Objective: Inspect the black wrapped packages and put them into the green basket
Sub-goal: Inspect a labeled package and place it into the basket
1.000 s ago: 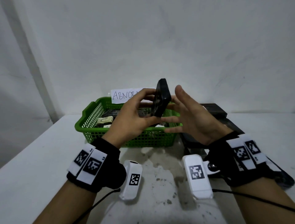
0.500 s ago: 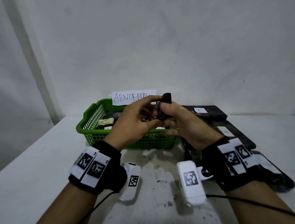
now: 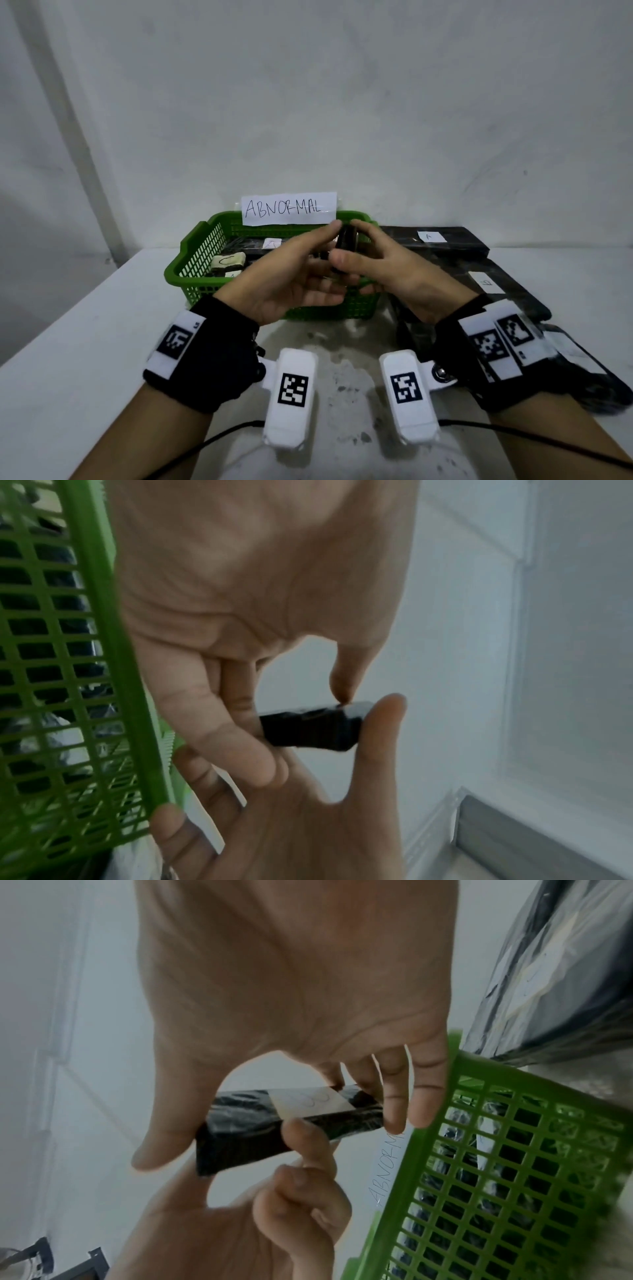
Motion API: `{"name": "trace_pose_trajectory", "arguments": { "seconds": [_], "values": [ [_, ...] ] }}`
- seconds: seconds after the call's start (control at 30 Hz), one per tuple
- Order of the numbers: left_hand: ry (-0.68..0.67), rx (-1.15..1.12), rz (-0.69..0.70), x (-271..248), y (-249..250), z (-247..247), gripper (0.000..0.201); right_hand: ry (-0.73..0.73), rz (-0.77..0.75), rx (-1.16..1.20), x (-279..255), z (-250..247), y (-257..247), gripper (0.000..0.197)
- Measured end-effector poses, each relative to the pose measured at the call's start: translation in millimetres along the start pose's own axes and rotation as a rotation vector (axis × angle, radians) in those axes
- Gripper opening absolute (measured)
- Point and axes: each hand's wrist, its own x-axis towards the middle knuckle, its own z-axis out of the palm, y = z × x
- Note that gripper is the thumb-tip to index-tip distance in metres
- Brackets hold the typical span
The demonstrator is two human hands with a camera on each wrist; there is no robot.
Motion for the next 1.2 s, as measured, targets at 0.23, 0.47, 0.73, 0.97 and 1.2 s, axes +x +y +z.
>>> {"name": "trace_pose_trajectory", "arguments": {
  "seconds": [0.23,0.47,0.73,0.97,1.2],
  "values": [
    [-0.051,-0.013,-0.012,-2,1,-4,0.054,-0.076,-0.012,0.068,0,-4,-1,0.118],
    [-0.05,0.076,-0.019,-1,-2,-2,0.053,0.125,0.025,0.235,-1,-6,-9,0.029],
    [0.001,0.21,0.049,-1,-5,2,0.037,0.249,-0.049,0.239,4,-10,-6,0.033],
    [0.034,0.447,0.241,0,-6,1,0.05,0.254,-0.106,0.315,-6,-8,-18,0.028],
    [0.079,0.58,0.509,-1,-8,6,0.052,0.02,0.062,0.363,-15,-18,-21,0.06]
  ]
}}
